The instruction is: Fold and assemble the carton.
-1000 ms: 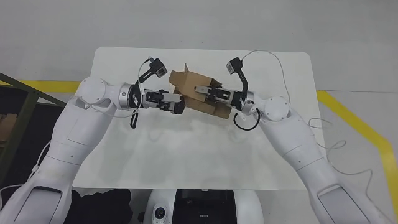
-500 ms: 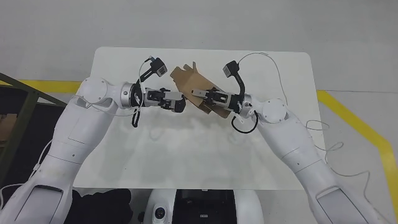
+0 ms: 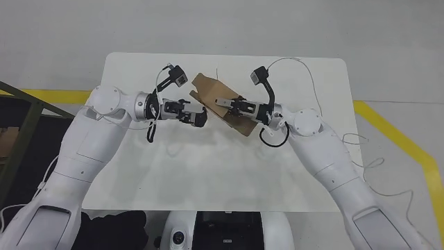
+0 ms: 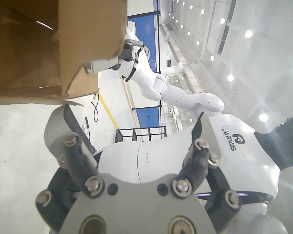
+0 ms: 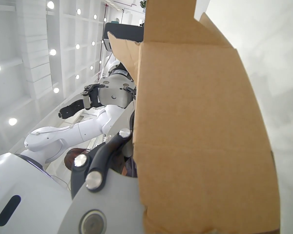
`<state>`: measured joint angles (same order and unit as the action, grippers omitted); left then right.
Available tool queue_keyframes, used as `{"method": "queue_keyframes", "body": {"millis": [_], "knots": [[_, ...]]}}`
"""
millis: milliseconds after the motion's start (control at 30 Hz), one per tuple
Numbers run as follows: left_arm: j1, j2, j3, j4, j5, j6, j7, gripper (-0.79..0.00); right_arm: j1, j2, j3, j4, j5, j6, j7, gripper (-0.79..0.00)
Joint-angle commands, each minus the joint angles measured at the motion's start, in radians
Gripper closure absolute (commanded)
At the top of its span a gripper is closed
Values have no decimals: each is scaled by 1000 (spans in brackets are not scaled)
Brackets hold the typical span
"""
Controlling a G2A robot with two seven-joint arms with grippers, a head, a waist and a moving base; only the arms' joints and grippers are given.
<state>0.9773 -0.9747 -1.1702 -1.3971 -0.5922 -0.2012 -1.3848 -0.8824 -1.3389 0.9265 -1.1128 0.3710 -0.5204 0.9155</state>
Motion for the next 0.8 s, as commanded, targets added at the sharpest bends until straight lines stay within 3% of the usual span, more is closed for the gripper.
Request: {"method": "queue_keyframes", "body": {"millis": [0,433,767], "knots": [[-2,3,-16,23,-9,-2,-3,-785,3,3,10,3,-6,-9,11,0],[-6,19,-115,165,-80,1,-19,-785,0,29,57,-26,-43,-96,147,0],[-2,13,-87,171,4,-27,76,-785,-17,33,34,-93,29,-132,247,0]]}}
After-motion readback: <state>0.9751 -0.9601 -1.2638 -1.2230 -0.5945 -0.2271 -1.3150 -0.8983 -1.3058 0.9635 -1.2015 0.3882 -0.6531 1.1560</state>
